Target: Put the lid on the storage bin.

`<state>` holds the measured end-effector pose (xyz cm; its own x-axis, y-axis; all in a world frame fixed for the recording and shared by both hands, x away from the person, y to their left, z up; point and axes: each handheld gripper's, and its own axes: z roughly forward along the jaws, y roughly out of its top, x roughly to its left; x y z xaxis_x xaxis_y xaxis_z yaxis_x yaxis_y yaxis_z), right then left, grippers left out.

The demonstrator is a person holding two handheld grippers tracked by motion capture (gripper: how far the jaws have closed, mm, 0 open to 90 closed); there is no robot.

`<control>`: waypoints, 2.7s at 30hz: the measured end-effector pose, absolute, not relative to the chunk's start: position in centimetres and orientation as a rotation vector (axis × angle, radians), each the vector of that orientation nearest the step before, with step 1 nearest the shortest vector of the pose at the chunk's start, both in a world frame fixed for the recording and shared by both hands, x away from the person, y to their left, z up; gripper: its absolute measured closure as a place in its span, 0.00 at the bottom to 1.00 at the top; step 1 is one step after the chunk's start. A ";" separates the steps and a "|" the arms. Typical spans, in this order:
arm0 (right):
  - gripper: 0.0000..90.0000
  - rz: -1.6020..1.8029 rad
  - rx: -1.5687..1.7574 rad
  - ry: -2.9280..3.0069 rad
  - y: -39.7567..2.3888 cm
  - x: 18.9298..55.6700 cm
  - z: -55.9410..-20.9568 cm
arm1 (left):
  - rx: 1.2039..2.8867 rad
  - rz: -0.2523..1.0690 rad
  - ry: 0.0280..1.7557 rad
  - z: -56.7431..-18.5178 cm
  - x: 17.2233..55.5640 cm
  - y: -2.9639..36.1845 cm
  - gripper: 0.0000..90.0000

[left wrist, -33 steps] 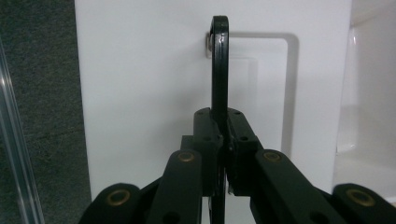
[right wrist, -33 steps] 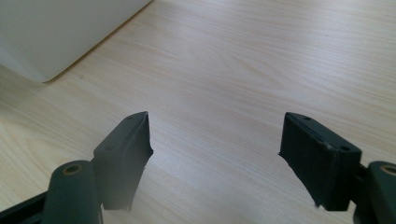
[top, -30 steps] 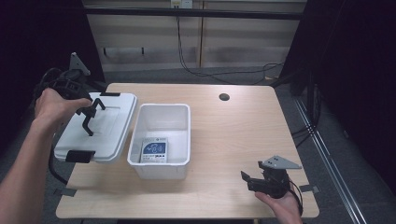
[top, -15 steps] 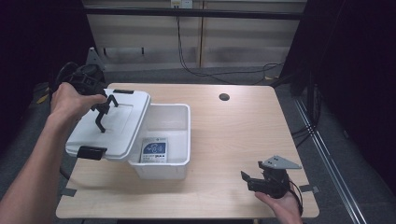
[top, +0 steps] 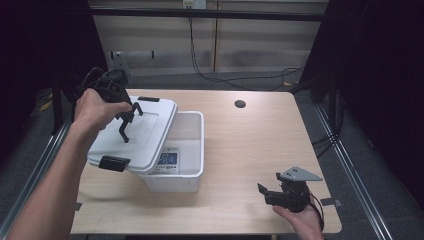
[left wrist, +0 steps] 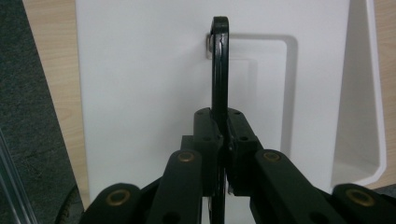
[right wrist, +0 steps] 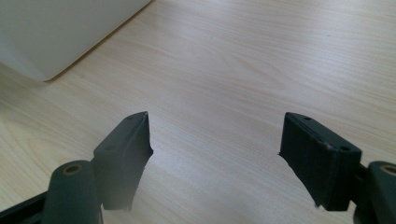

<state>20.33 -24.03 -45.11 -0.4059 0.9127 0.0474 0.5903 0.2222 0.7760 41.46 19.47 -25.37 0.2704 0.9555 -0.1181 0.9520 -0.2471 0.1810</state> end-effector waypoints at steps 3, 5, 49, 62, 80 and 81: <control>0.27 1.033 1.381 2.082 -24.0 20.3 -45.1 | 2.327 0.020 1.771 -25.4 41.4 18.9 0.94; 0.27 1.034 1.380 2.082 -24.0 20.3 -45.1 | 2.343 0.020 1.748 -25.5 41.2 18.0 0.94; 0.26 1.005 1.353 2.095 -23.8 20.2 -45.1 | 2.137 -0.140 1.930 -27.4 41.4 11.9 0.94; 0.26 1.011 1.350 2.099 -23.8 20.2 -45.1 | 2.082 -0.111 2.010 -28.1 41.5 11.7 0.94; 0.26 1.007 1.342 2.111 -23.7 20.3 -45.2 | 2.098 -0.124 2.000 -28.8 41.4 10.9 0.94; 0.26 1.007 1.343 2.111 -23.7 20.3 -45.2 | 2.106 -0.133 1.992 -28.8 41.4 10.9 0.94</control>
